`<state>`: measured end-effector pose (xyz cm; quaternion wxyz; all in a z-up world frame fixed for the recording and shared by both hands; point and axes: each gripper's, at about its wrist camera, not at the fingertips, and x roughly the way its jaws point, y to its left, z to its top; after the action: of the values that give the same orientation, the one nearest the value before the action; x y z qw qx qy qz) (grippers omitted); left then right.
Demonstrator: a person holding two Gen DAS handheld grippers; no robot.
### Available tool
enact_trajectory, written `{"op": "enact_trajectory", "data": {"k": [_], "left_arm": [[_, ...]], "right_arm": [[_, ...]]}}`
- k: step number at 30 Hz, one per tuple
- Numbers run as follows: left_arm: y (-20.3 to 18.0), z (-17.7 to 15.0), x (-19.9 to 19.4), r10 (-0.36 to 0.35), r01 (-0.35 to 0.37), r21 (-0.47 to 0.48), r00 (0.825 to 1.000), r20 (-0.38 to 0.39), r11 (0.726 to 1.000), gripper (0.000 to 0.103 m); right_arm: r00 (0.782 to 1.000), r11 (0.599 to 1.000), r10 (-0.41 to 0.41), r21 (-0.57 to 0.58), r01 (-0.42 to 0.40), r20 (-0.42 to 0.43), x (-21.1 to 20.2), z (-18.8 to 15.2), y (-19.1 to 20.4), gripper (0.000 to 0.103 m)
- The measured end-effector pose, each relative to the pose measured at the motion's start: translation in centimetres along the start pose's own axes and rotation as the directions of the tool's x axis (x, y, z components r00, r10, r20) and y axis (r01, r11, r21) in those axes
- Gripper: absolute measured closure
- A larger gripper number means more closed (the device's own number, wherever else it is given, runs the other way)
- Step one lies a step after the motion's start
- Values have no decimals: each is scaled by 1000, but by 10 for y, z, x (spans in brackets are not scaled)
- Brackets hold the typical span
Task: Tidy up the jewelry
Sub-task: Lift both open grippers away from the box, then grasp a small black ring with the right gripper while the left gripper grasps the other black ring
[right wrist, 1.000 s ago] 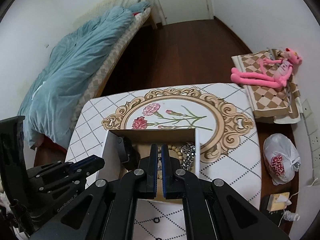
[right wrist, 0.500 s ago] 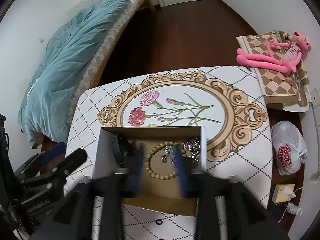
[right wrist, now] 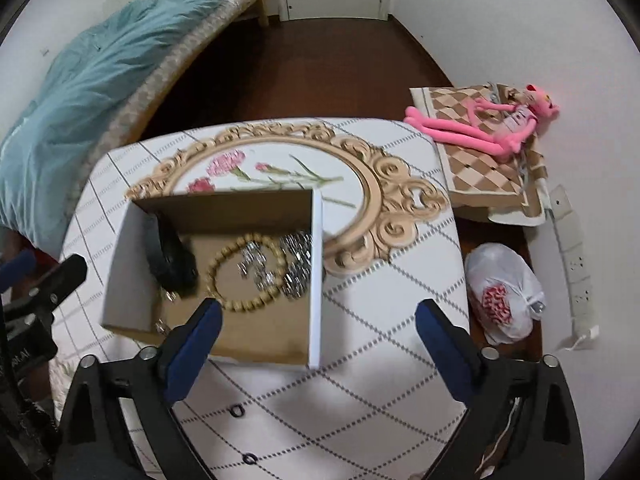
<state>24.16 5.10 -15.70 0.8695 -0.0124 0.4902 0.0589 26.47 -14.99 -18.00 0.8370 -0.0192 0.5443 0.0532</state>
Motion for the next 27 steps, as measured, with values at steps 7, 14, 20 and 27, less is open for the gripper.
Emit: {"op": "enact_trajectory", "data": {"k": [7, 14, 20, 27], "left_arm": [[-7, -18, -8, -3, 3, -8, 1000, -6, 1000, 0], [-11, -28, -40, -15, 16, -9, 999, 42, 1000, 0], [-14, -32, -81, -26, 26, -3, 992, 122, 1000, 0], [-13, -42, -120, -28, 33, -22, 983, 184, 999, 0]], "right_arm": [[999, 999, -43, 12, 43, 30, -10, -19, -2, 1], [995, 998, -60, 23, 59, 81, -38, -33, -4, 1], [984, 996, -83, 33, 78, 159, -79, -48, -7, 1], [962, 996, -93, 35, 87, 255, -132, -62, -5, 1]]}}
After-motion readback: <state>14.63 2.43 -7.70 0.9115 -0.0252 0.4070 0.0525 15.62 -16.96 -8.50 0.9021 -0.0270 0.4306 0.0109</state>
